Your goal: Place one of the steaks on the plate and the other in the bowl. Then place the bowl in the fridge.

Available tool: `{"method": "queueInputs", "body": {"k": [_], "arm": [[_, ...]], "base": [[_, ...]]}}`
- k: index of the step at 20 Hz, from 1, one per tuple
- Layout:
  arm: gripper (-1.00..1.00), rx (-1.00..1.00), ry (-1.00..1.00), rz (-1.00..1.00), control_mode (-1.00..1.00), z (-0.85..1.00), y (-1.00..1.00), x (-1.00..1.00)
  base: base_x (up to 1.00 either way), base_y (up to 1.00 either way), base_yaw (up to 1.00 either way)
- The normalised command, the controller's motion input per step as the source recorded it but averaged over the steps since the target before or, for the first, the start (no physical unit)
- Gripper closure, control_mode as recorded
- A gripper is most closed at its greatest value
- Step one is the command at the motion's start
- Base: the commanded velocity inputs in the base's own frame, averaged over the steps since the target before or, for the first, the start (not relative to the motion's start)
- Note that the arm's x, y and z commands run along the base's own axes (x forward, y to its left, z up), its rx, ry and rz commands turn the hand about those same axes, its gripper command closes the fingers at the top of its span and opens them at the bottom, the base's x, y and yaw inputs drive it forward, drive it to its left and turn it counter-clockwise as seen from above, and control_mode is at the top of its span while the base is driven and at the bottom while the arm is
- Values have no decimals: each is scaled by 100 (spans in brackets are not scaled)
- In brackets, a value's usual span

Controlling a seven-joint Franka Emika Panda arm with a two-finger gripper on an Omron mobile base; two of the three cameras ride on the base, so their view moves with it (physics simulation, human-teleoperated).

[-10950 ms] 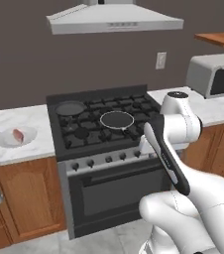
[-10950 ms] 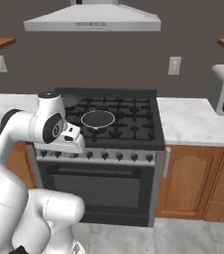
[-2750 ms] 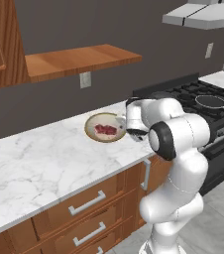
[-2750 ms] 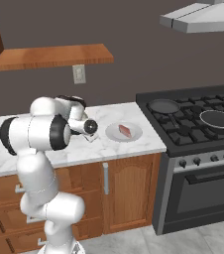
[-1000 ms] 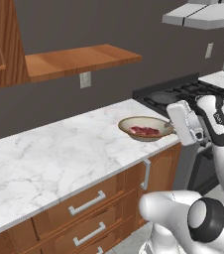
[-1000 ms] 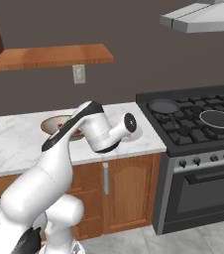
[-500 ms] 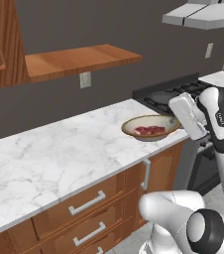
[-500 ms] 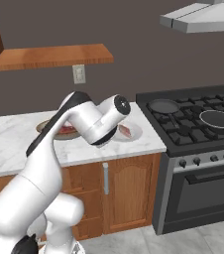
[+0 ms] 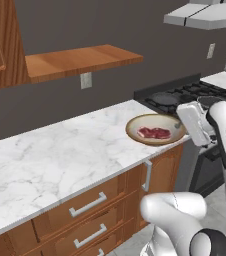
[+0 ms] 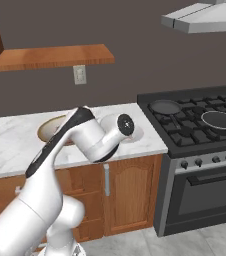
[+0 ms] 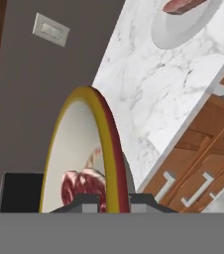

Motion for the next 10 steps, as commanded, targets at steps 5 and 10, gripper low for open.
{"method": "queueInputs", "body": {"k": [5, 10], "arm": [[100, 10, 1, 0, -100, -24, 2, -7], [100, 0, 0, 0, -100, 0, 0, -3]], "base": [[0, 0, 0], [0, 0, 0]]}}
